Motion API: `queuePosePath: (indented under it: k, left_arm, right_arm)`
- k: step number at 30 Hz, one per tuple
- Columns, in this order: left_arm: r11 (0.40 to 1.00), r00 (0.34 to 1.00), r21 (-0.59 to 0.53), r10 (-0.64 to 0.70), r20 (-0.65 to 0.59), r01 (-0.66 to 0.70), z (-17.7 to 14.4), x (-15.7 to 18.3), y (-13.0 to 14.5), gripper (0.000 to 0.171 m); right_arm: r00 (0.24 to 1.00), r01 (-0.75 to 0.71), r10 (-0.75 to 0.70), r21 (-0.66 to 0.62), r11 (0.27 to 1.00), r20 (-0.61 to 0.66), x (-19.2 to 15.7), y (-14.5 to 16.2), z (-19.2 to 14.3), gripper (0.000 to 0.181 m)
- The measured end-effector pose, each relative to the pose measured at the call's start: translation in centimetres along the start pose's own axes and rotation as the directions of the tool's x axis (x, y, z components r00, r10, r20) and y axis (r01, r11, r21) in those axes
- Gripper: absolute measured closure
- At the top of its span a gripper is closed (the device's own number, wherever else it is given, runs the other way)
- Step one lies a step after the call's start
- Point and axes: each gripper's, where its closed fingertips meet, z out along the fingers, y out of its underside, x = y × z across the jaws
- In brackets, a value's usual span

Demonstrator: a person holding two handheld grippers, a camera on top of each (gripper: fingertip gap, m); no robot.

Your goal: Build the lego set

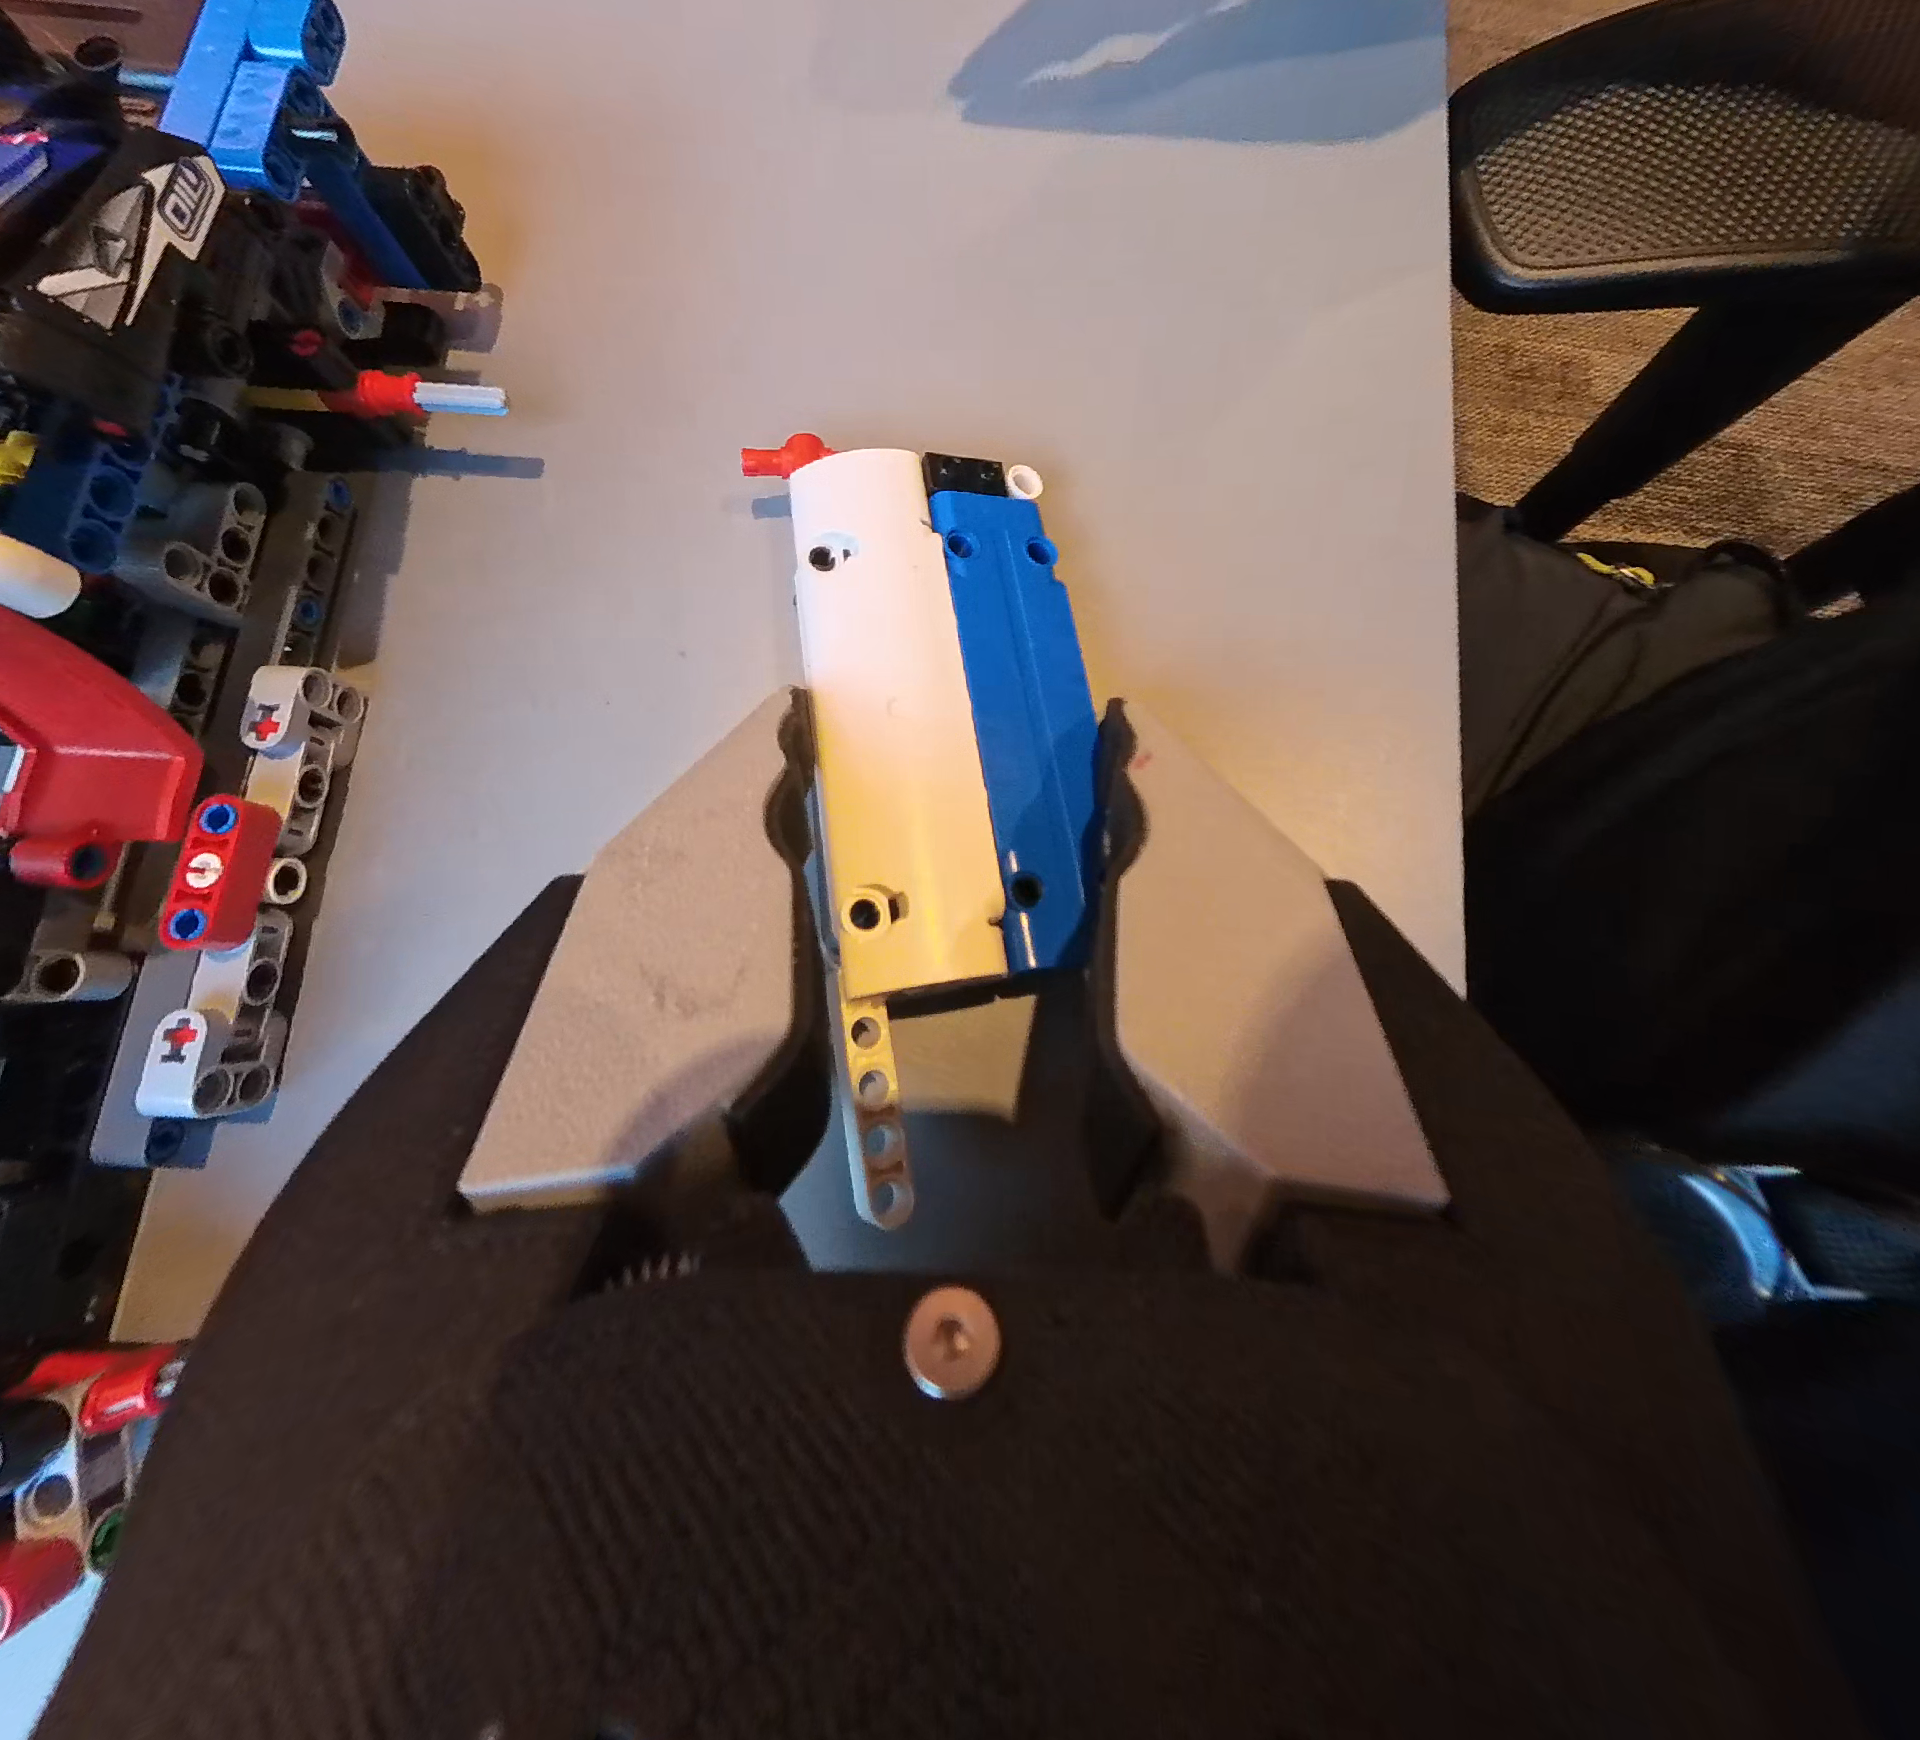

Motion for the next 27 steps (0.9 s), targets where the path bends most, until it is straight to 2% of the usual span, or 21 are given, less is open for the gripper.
queuePosePath:
  k: [9, 12, 16, 19, 21, 23, 27]
  left_arm:
    - [1.0, 1.0, 0.001, -0.003, 0.009, 0.003, 0.0, -0.1, 0.0, 0.118]
    - [1.0, 1.0, 0.003, -0.011, 0.008, 0.01, 0.0, -0.2, 0.0, 0.118]
    - [1.0, 1.0, 0.005, -0.018, 0.005, 0.018, 0.0, -0.3, -0.1, 0.118]
    - [1.0, 1.0, 0.004, -0.021, 0.017, 0.021, 0.0, -0.3, -0.1, 0.118]
    - [1.0, 1.0, 0.004, -0.017, 0.024, 0.016, 0.0, -0.4, -0.1, 0.118]
    - [1.0, 1.0, 0.004, -0.015, 0.028, 0.015, 0.1, -0.4, -0.1, 0.118]
    - [1.0, 0.999, 0.007, -0.025, 0.035, 0.024, 0.2, -0.6, -0.2, 0.118]
  right_arm:
    - [0.999, -0.002, 0.003, 0.037, 0.999, -0.033, 0.4, 0.4, -2.0, 0.181]
    - [0.998, -0.012, 0.015, 0.056, 0.998, -0.065, 1.1, 0.7, -3.4, 0.174]
    - [0.993, -0.015, 0.02, 0.037, 0.999, -0.116, 2.4, 2.1, -6.7, 0.155]
    - [0.975, 0.025, -0.014, 0.05, 0.998, -0.22, 5.0, 3.5, -10.8, 0.151]
    - [0.962, -0.005, 0.013, 0.029, 1.0, -0.274, 6.9, 6.1, -13.7, 0.145]
    - [0.935, -0.059, 0.063, 0.023, 0.998, -0.349, 8.9, 10.4, -16.9, 0.143]
    - [0.85, -0.273, 0.282, 0.084, 0.958, -0.445, 9.9, 23.4, -22.5, 0.142]
